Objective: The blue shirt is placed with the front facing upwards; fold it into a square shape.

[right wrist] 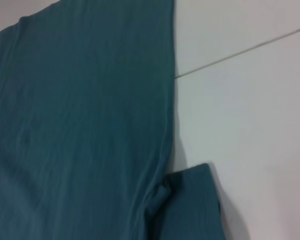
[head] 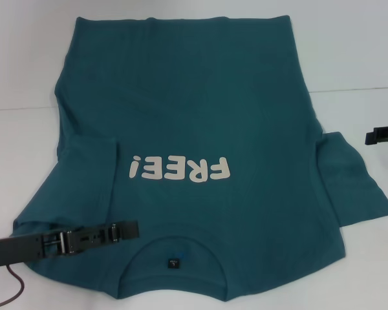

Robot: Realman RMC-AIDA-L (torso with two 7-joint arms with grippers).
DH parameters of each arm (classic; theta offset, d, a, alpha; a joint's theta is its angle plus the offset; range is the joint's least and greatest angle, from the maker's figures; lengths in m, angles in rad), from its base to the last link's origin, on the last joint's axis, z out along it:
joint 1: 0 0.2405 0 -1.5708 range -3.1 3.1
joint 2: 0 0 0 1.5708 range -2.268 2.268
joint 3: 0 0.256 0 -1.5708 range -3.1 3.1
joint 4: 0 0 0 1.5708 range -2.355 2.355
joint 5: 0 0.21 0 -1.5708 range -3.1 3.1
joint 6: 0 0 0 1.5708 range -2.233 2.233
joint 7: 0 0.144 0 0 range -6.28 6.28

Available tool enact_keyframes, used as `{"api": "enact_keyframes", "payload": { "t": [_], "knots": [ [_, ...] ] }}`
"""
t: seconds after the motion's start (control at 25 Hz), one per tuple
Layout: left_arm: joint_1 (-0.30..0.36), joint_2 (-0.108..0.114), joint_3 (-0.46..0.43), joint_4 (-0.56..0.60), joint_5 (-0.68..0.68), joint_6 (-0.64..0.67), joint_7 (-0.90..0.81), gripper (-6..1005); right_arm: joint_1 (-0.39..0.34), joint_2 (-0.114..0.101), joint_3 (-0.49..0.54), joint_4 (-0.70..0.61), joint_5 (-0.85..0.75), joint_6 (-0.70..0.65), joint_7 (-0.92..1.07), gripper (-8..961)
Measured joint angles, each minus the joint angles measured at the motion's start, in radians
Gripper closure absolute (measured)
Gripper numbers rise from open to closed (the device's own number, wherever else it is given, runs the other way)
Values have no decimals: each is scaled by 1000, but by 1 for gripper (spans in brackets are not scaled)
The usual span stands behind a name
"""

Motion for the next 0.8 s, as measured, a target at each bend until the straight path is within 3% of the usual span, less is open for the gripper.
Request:
{"api": "enact_keyframes", "payload": {
  "t": [0.8],
  "knots": [
    [-17,-1,0,-8,-3,-30,-6,342,58,54,-74,132,0,253,-6,56]
  ]
}}
